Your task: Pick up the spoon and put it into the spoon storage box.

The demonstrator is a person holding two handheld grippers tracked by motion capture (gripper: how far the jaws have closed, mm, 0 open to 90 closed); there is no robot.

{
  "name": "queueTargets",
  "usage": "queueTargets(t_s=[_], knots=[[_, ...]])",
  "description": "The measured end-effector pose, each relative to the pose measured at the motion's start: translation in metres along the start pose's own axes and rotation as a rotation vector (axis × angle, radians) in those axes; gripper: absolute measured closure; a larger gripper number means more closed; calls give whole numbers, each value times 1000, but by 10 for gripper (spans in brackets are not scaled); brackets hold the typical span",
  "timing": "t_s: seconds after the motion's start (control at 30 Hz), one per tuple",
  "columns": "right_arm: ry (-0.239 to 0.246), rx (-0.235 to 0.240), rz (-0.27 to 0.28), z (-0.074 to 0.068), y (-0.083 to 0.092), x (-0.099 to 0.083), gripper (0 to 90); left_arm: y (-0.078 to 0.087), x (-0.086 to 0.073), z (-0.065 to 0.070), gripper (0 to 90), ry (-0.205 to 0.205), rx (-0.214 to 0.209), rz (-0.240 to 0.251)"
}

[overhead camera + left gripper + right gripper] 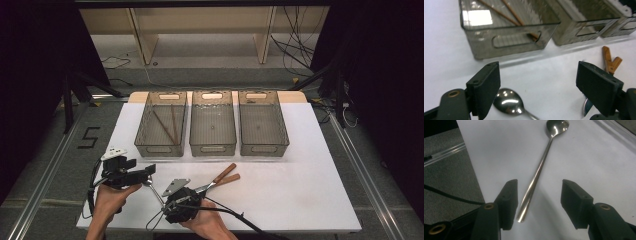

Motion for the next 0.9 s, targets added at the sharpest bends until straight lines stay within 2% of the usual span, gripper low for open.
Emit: queueTargets(t_s=[0.1,0.47,0.9], knots=[[-4,5,5,0,0,1,482,0,-2,-2,200,18,5,-11],[4,8,-20,-8,-14,3,539,0,-3,-2,196,20,14,-14],[10,-49,-69,-5,-26,1,686,-2,-5,-2,195,17,13,-23]])
Point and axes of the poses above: each handheld gripper's, and its own axes: y roughly backward along the jaws, x roughly out of its top, z roughly to its right, the point moved 9 cm from there along -y, roughly forward along the jaws, and after that the axes turned 9 degrees about -z, right-handed, at the moved point
